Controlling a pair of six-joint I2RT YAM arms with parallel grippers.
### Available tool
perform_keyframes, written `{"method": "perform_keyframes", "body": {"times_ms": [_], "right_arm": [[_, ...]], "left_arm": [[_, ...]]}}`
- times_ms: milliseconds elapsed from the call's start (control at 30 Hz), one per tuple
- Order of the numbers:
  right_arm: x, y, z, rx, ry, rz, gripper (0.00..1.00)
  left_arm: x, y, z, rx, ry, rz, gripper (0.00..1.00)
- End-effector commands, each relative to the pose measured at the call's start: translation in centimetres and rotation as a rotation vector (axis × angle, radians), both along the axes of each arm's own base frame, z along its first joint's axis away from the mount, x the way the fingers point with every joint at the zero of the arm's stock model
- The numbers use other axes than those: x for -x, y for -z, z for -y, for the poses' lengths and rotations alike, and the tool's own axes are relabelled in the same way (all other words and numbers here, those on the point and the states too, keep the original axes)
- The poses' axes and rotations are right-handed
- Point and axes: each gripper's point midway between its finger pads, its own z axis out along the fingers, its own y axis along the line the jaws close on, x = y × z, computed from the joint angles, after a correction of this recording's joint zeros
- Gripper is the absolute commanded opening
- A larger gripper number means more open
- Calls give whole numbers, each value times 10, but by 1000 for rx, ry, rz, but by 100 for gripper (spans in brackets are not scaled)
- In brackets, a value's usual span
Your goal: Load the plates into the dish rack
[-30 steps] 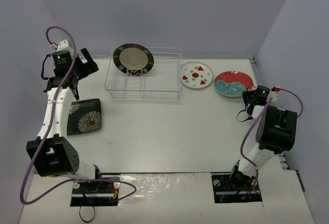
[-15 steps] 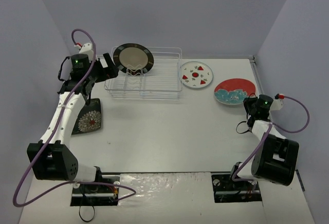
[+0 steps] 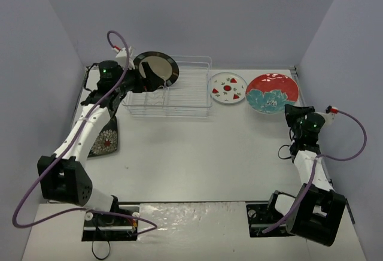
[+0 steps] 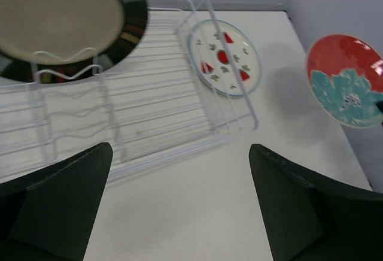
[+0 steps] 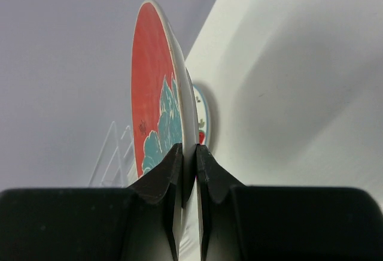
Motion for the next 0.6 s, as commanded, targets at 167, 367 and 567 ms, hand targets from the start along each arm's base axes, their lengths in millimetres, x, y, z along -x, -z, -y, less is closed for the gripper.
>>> {"method": "perform_keyframes", "body": {"times_ms": [167, 367, 567], "right_arm": [[10, -142, -60, 4, -239, 462, 0], [10, -148, -102, -33, -359, 480, 0], [7, -149, -139, -78, -465, 501, 0]], "left_arm": [[28, -40, 146, 113, 408, 113, 97], [24, -37, 192, 184, 456, 83, 97], [12, -33, 209, 270, 454, 55, 97]]}}
